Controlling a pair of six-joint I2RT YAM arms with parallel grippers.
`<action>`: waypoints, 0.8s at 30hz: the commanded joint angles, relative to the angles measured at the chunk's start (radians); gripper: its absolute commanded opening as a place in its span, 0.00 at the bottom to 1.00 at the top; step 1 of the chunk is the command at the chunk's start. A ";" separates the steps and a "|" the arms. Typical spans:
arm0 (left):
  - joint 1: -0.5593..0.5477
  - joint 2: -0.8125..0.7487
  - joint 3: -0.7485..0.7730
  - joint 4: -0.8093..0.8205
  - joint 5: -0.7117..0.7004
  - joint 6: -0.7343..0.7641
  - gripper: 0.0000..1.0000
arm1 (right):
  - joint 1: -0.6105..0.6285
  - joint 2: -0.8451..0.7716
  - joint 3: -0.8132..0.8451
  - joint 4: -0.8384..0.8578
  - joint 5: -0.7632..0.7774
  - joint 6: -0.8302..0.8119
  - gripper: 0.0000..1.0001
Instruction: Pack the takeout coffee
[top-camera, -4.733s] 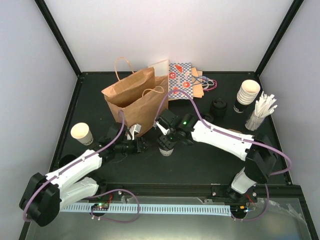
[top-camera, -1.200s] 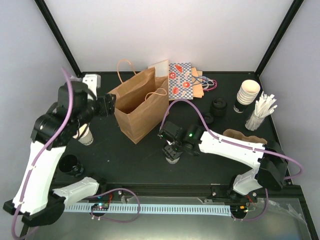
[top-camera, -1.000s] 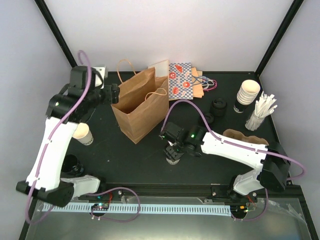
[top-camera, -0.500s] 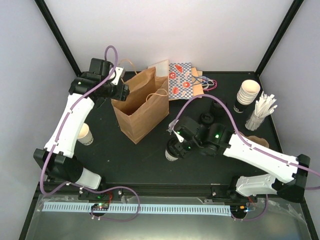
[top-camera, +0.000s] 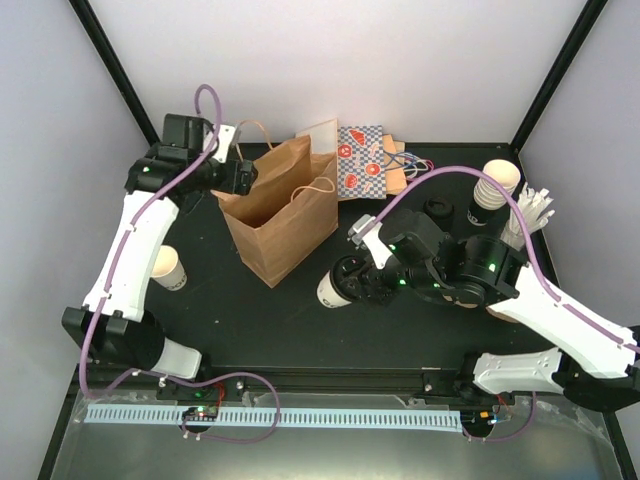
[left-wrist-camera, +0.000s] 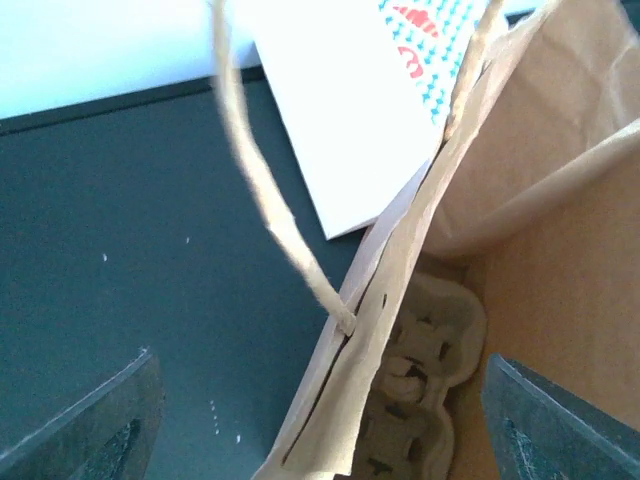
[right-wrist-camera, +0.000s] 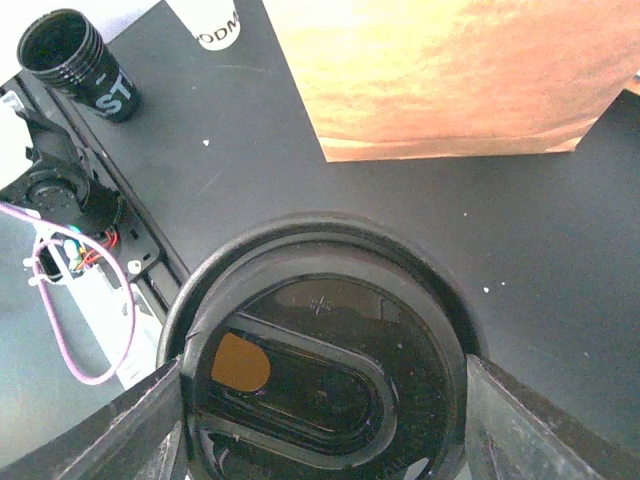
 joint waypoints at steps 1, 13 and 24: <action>0.083 -0.028 -0.002 0.080 0.228 -0.007 0.89 | 0.007 0.010 0.030 -0.042 -0.038 -0.005 0.62; 0.106 0.112 0.084 -0.008 0.421 0.077 0.68 | 0.006 -0.019 0.117 -0.042 -0.091 0.003 0.62; 0.064 0.086 0.103 -0.046 0.503 0.062 0.02 | 0.004 -0.020 0.337 0.019 -0.124 -0.005 0.58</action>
